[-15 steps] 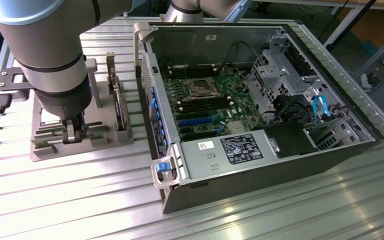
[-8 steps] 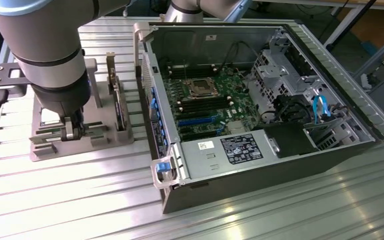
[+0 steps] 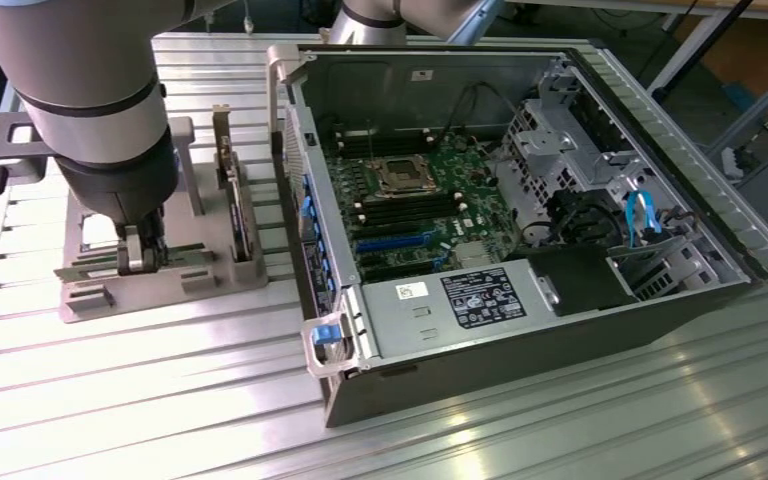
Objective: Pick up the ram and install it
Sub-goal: 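Pick up the ram and move it above insertion slot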
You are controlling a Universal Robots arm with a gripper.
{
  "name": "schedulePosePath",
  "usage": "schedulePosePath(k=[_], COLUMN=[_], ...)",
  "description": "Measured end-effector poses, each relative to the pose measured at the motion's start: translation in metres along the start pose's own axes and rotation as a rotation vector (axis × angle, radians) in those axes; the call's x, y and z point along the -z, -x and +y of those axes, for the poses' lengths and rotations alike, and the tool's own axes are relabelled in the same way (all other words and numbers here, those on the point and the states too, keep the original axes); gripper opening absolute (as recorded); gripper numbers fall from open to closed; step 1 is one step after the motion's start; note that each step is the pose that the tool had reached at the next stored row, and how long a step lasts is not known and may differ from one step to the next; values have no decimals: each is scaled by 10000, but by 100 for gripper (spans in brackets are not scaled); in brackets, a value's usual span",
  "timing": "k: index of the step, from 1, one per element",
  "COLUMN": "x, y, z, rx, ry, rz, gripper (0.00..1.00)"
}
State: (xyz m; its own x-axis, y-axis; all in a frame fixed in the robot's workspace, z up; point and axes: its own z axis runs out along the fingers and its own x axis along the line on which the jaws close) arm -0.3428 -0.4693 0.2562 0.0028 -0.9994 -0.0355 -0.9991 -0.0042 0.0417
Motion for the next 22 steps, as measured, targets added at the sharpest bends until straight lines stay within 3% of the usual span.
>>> schedulePosePath(k=[8,22], x=[164,326], y=[6,12], z=[7,13], rx=[0,0], ry=[1,0], rz=[1,0], gripper=[12,12])
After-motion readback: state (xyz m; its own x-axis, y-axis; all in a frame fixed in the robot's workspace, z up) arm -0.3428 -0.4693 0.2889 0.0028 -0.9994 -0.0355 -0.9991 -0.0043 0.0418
